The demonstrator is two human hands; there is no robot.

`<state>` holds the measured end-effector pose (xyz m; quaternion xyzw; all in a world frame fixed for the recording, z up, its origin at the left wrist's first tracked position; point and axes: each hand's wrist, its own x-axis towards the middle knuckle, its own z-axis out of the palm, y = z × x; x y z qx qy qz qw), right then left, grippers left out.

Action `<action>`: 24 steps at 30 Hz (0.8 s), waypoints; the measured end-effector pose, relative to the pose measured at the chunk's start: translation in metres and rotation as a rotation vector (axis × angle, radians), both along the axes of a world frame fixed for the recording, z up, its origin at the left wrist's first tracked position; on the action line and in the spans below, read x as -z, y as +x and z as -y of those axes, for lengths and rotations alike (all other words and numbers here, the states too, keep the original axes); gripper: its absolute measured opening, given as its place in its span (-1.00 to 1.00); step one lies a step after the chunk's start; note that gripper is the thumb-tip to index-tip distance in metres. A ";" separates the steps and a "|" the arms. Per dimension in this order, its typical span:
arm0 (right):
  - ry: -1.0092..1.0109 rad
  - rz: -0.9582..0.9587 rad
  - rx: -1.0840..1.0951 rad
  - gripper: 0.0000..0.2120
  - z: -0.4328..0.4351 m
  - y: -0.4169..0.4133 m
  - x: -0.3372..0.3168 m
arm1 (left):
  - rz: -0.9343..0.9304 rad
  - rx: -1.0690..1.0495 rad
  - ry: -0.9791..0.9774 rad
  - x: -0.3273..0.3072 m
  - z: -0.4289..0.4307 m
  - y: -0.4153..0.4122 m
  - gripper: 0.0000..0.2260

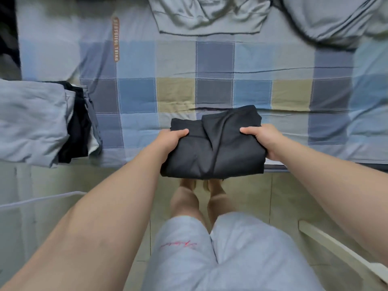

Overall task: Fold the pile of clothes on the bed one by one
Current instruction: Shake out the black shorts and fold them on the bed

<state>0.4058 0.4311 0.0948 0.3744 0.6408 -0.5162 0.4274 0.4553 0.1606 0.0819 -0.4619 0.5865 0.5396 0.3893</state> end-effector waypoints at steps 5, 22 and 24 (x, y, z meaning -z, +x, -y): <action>-0.024 -0.049 -0.042 -0.65 0.046 0.020 -0.102 | -0.085 -0.124 -0.018 -0.101 0.042 0.032 -0.74; -0.037 -0.219 -0.236 -0.67 0.427 0.070 -0.140 | -0.363 -0.134 -0.195 -0.140 0.422 0.110 -0.73; -0.044 -0.232 -0.236 -0.73 0.472 0.071 -0.127 | -0.398 -0.057 -0.280 -0.132 0.467 0.107 -0.68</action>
